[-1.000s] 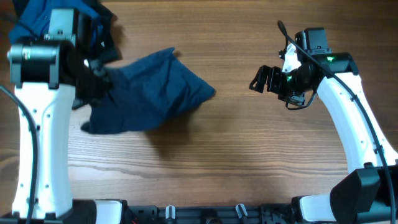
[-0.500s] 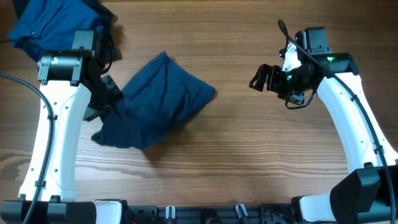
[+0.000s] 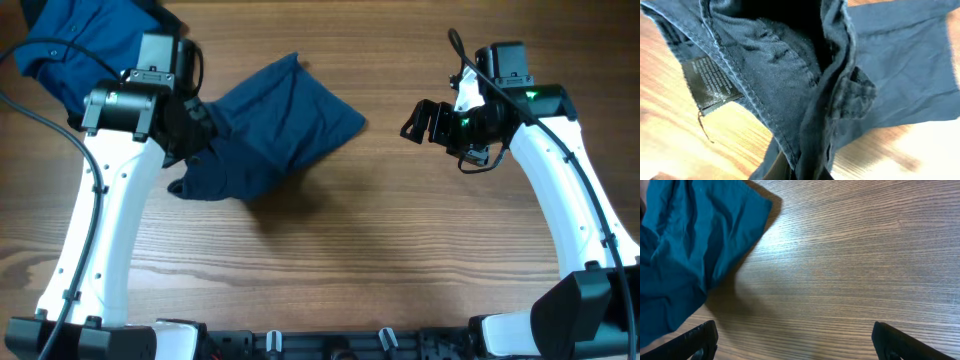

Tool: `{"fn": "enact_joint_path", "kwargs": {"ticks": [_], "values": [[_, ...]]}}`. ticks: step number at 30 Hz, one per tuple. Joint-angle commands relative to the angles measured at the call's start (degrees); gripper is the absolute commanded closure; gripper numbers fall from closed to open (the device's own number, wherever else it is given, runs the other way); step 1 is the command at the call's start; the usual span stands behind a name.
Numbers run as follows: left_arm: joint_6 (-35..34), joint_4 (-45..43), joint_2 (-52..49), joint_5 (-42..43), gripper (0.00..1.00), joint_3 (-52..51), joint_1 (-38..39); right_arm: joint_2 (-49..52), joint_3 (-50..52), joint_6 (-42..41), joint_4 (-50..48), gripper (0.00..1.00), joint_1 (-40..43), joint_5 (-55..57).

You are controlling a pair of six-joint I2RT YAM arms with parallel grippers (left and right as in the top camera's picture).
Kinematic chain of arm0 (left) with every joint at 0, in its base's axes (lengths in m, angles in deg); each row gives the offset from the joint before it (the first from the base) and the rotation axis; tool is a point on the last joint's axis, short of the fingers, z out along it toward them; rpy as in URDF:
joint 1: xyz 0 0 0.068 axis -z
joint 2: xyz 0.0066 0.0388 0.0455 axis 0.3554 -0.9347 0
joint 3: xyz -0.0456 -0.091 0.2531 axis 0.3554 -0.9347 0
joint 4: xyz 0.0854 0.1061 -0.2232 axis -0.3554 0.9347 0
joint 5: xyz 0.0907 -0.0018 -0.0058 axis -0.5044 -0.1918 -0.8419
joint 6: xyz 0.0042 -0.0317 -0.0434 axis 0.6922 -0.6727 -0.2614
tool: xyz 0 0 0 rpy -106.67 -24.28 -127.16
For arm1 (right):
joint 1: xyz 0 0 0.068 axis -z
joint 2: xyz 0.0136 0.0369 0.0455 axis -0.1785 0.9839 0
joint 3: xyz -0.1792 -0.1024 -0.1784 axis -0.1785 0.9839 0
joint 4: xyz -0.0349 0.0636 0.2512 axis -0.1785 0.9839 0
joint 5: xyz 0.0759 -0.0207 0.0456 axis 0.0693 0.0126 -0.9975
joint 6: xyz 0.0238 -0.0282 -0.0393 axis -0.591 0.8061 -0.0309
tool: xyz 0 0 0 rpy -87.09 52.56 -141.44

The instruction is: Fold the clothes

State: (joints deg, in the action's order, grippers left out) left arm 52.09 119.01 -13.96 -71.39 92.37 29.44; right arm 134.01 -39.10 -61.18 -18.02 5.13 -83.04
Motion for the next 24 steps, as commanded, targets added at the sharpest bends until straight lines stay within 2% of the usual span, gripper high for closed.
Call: {"fn": "enact_joint_path", "kwargs": {"ticks": [1, 6, 11, 17, 24], "values": [[-1.4, 3.1, 0.5, -4.4, 0.96, 0.2, 0.1, -1.4, 0.2, -0.9, -0.5, 0.01, -0.1, 0.6], [-1.6, 10.3, 0.5, -0.6, 0.96, 0.2, 0.2, -1.4, 0.2, -1.4, -1.6, 0.01, -0.1, 0.6], [-6.2, 18.1, 3.7, -1.3, 0.96, 0.2, 0.2, -1.4, 0.2, -2.5, -1.5, 0.01, -0.1, 0.5], [-7.4, 18.7, 15.1, 0.6, 0.96, 0.2, 0.2, -1.4, 0.2, -2.5, -1.6, 0.01, -0.1, -0.5], [-7.6, 20.7, 24.0, 2.4, 0.96, 0.2, 0.2, -1.4, 0.2, -2.5, -1.8, 0.0, -0.1, -0.5]]}}
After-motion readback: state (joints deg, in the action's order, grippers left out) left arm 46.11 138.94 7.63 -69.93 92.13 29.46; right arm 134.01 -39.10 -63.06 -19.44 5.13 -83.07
